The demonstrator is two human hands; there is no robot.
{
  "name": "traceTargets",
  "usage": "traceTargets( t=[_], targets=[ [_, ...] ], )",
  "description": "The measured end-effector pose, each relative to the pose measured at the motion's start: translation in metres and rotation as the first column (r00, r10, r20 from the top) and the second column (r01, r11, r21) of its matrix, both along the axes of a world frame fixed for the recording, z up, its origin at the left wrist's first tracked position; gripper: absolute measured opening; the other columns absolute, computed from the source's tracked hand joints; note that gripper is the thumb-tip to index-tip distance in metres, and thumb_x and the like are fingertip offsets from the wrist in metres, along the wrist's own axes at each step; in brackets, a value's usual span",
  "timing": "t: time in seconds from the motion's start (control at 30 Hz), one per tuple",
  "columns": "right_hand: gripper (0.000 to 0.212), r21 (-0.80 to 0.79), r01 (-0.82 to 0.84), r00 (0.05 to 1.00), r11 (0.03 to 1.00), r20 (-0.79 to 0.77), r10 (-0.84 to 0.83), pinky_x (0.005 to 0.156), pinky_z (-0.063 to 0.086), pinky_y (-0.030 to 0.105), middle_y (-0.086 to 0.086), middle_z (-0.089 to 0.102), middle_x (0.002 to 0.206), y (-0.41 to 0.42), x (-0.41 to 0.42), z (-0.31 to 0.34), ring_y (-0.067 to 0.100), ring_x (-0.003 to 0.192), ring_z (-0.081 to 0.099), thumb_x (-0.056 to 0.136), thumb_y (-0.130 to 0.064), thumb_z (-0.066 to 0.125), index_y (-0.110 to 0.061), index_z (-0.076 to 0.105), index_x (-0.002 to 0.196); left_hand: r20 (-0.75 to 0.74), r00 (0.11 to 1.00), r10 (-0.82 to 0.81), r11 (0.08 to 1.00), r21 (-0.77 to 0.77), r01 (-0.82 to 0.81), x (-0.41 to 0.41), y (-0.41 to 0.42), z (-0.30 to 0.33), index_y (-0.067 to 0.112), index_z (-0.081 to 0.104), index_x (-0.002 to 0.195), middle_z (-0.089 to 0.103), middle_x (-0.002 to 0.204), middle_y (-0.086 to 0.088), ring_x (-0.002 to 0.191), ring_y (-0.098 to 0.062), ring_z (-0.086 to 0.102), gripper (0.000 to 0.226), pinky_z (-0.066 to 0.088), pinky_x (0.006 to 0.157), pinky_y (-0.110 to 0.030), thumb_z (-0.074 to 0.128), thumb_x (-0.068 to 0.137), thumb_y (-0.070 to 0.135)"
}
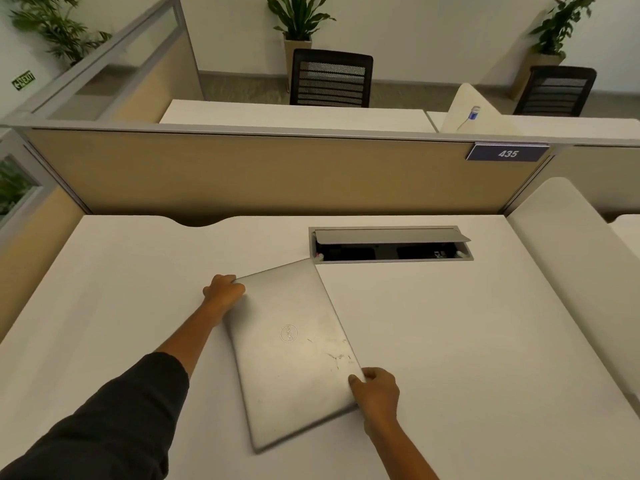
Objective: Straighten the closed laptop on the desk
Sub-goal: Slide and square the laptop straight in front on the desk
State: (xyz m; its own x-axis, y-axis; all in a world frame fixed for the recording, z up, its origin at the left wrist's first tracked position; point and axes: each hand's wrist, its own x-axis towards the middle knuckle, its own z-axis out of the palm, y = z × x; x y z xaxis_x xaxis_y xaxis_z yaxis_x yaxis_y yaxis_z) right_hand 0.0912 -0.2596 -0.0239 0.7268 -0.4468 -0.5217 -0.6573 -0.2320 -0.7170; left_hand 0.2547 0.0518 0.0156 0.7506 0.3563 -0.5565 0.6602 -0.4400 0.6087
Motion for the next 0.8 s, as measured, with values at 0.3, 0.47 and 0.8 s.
traceTargets(
  t=[0.3,0.47,0.8],
  targets=[
    [0.029,-0.030,-0.047,0.998,0.998,-0.037,0.045,0.061,0.049,0.023,-0.007,0.067,0.076,-0.015,0.032,0.009,0.018,0.075,0.066,0.080,-0.008,0.082,-0.024,0.062,0.068,0.016,0.976,0.218,0.962,-0.170,-0.212,-0.035,0.018,-0.012,0.005,0.057,0.081,0.048,0.101,-0.010,0.127,-0.057,0.050,0.015,0.033,0.088,-0.041,0.061,0.088,0.017],
    [0.024,-0.036,-0.073,0.996,0.997,-0.053,0.071,0.078,0.054,0.028,0.005,0.073,0.092,-0.029,0.053,0.013,0.025,0.093,0.070,0.077,-0.007,0.083,-0.006,0.078,0.100,-0.012,0.947,0.321,0.910,-0.272,-0.312,-0.056,0.019,-0.014,0.004,0.062,0.082,0.049,0.089,-0.027,0.108,-0.045,0.049,0.026,0.045,0.091,-0.045,0.066,0.073,0.028],
    [0.024,-0.106,-0.157,0.988,0.982,-0.024,0.156,0.094,0.060,0.051,0.027,0.077,0.101,-0.059,0.106,0.024,0.043,0.109,0.070,0.077,-0.001,0.078,0.013,0.077,0.097,-0.059,0.871,0.488,0.788,-0.399,-0.469,-0.089,-0.001,-0.021,0.001,0.065,0.136,0.066,0.143,-0.024,0.134,-0.044,0.065,0.047,0.059,0.110,-0.057,0.068,0.093,0.017]
  ],
)
